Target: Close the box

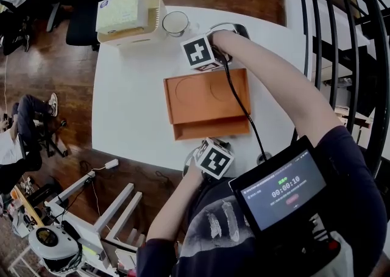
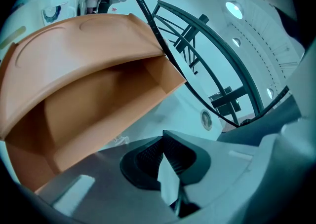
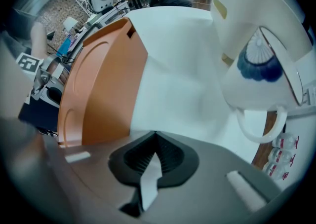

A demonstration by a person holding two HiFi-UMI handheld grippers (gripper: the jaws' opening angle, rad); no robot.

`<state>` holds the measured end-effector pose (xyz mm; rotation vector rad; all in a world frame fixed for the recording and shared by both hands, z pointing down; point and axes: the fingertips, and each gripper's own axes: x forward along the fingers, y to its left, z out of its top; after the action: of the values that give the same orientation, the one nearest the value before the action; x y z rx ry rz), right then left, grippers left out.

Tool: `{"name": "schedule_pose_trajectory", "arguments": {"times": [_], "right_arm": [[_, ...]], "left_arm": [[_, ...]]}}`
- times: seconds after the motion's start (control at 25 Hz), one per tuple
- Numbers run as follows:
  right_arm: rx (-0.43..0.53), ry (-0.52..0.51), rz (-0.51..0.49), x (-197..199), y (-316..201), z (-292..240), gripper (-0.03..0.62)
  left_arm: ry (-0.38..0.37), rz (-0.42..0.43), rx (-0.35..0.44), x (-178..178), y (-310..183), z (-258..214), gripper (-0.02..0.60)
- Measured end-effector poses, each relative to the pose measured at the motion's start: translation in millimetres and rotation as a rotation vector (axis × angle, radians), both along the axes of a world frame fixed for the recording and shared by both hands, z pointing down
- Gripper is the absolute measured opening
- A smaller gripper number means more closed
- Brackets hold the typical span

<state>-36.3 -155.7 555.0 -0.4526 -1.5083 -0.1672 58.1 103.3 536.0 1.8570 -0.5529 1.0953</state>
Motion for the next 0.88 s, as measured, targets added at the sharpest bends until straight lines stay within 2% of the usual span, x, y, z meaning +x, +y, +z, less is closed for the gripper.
{"name": "schedule_pose_trajectory", "arguments": {"times": [0.28, 0.88], "right_arm": [[0.005, 0.0, -0.001, 0.6, 1.3, -0.3, 0.006], [0.024, -0.015, 0.0, -1.8, -0.8, -0.1, 0.006]], "left_arm": [[0.03, -0.007, -0.008, 5.4, -1.4, 0.2, 0.015], [0.03, -0.033, 0.017, 1.0, -22.8, 1.2, 0.015]]}}
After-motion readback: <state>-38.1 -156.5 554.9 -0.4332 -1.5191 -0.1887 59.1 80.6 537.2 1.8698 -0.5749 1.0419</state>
